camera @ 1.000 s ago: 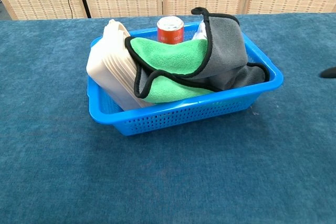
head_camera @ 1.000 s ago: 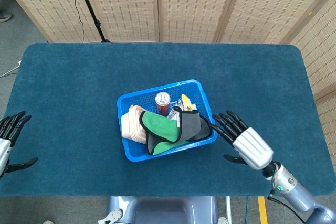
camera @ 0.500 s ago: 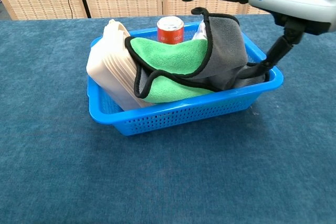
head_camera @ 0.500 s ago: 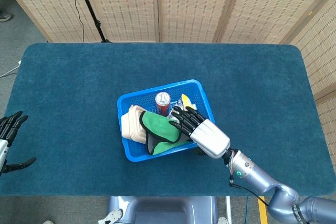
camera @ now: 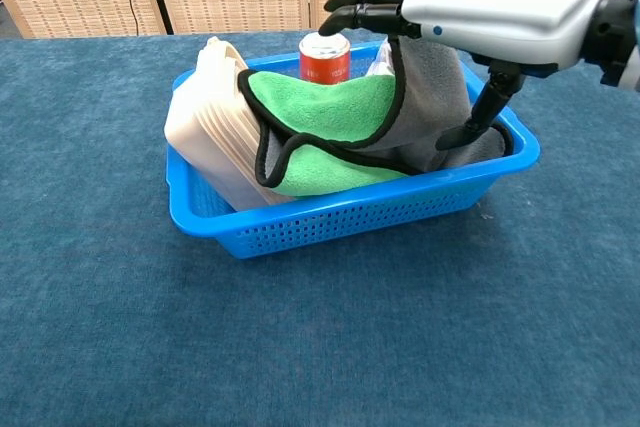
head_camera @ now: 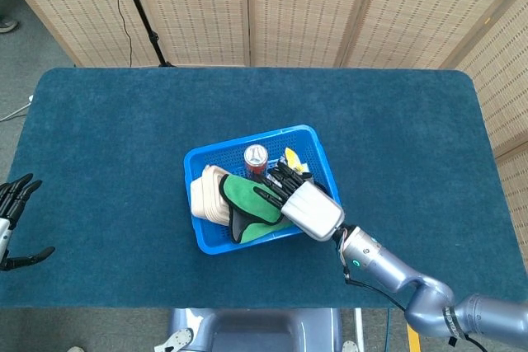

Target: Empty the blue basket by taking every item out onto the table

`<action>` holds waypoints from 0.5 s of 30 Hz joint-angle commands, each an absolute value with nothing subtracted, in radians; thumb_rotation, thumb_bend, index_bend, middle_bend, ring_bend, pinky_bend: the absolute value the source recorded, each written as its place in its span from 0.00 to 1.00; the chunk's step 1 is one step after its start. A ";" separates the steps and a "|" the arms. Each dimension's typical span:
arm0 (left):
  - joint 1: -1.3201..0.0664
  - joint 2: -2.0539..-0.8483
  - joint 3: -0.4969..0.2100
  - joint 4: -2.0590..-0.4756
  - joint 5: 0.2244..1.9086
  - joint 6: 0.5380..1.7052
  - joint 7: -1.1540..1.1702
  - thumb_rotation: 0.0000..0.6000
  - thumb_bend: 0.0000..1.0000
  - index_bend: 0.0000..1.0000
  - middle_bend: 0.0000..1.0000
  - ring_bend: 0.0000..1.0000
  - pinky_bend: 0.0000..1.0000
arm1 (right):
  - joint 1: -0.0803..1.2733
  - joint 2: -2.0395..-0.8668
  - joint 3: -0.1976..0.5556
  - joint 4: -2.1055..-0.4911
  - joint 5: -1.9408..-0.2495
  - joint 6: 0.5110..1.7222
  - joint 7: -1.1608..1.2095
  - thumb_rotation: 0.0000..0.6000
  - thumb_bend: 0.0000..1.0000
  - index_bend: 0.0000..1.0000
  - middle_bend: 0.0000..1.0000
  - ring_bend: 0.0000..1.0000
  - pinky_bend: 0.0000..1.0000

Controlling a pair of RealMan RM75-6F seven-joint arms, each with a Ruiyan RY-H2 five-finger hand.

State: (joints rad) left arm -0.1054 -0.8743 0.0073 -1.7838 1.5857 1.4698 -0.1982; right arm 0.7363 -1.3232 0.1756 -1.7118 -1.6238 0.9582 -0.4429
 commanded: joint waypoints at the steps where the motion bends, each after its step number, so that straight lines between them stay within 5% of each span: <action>1: -0.106 -0.874 0.007 -1.783 1.585 1.469 -0.201 1.00 0.00 0.00 0.00 0.00 0.00 | 0.748 -1.334 0.181 -1.702 -1.601 0.948 -0.475 1.00 0.00 0.13 0.01 0.00 0.13; 5: -0.106 -0.873 0.006 -1.782 1.584 1.467 -0.205 1.00 0.00 0.00 0.00 0.00 0.00 | 0.754 -1.348 0.180 -1.679 -1.594 0.954 -0.506 1.00 0.05 0.24 0.10 0.01 0.21; 15: -0.106 -0.873 0.005 -1.782 1.581 1.466 -0.205 1.00 0.00 0.00 0.00 0.00 0.00 | 0.771 -1.394 0.163 -1.615 -1.632 0.993 -0.520 1.00 0.40 0.48 0.33 0.17 0.38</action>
